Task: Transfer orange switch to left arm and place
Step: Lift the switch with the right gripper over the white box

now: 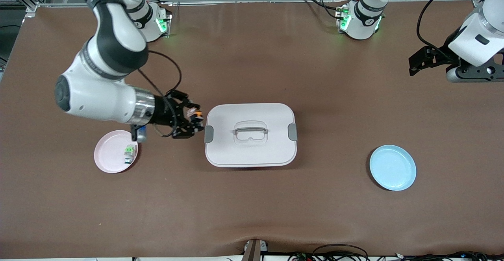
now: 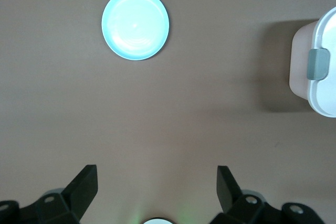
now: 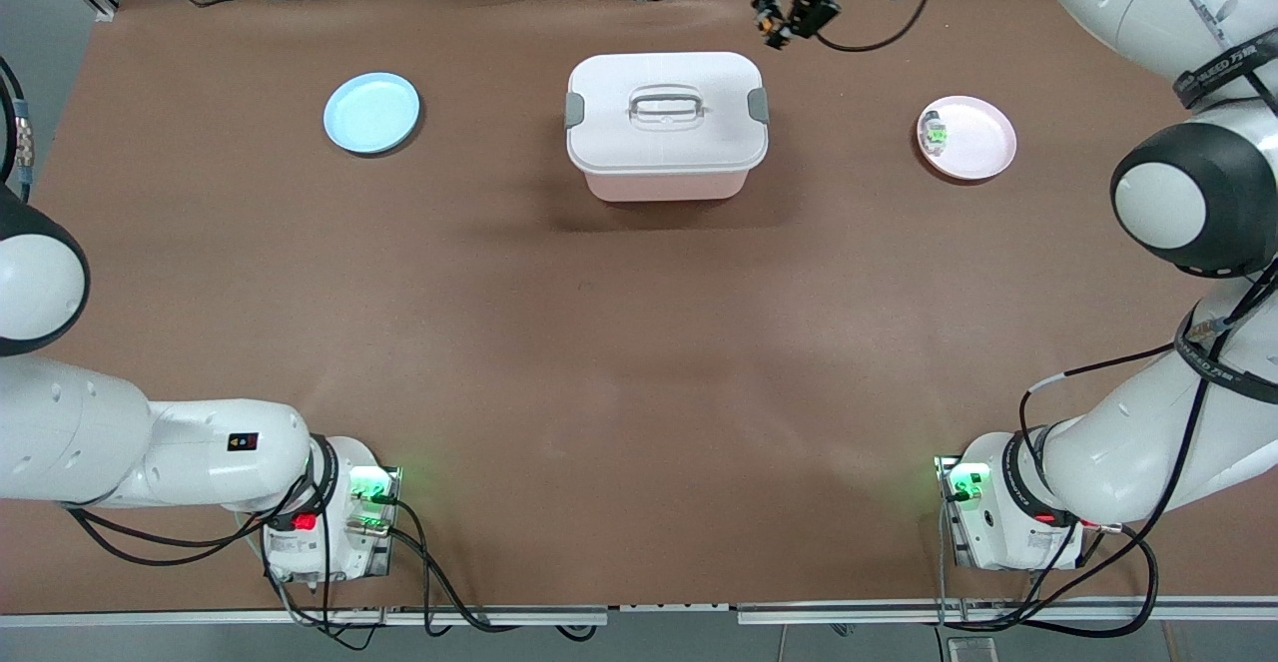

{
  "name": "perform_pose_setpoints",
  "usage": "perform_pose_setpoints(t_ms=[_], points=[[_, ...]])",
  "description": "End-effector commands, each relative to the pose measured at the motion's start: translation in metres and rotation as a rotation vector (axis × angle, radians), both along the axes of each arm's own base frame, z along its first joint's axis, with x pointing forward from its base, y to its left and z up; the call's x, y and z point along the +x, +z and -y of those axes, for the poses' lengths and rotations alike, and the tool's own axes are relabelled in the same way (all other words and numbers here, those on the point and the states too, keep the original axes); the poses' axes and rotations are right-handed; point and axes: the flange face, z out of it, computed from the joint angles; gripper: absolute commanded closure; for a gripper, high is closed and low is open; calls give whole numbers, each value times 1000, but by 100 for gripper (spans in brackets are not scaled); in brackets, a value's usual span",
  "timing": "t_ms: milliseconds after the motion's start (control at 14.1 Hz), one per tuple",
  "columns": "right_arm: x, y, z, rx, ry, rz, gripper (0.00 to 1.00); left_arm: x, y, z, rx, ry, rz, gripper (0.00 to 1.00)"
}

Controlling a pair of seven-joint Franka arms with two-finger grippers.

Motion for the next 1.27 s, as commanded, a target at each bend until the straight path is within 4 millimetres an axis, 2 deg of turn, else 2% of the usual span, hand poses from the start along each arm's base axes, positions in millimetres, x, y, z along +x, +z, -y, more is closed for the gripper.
perform_pose_setpoints(t_ms=[0, 141, 212, 424, 707, 848, 990, 1202], points=[[-5, 24, -35, 32, -23, -15, 100, -1, 4, 17, -20, -39, 22, 0], [-28, 31, -84, 58, 26, -22, 100, -3, 6, 33, -22, -70, 31, 0], [-32, 31, -104, 66, 11, -24, 100, -4, 5, 42, -25, -81, 32, 0], [-36, 28, -148, 95, -98, -3, 100, -6, 7, 62, -68, -96, 35, 0], [-44, 25, -177, 133, -135, 6, 100, -6, 10, 75, -185, -91, 24, 0], [-44, 31, -193, 172, -157, -7, 100, -4, 3, 91, -235, -106, 37, 0], [-39, 35, -212, 203, -190, 4, 100, 5, -10, 107, -289, -92, 40, 0], [-38, 38, -223, 219, -178, 23, 100, 19, -16, 125, -428, 4, 56, 0]])
